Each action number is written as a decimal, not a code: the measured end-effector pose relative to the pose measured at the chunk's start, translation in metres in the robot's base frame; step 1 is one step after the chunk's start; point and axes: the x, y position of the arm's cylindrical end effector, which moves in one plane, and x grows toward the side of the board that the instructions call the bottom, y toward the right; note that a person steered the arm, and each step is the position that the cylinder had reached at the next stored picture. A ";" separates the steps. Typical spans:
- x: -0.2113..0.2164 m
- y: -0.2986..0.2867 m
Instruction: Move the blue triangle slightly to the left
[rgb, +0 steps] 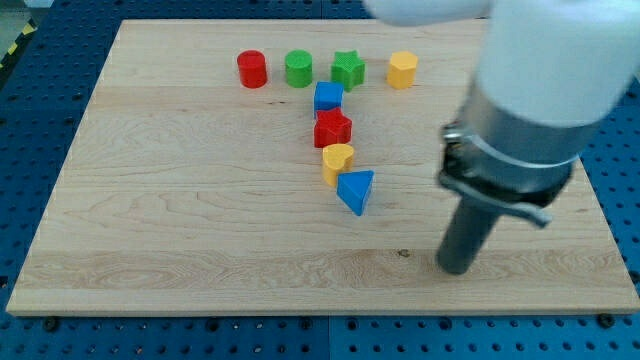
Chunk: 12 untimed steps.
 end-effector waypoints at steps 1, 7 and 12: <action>-0.044 0.000; -0.054 -0.079; -0.004 0.051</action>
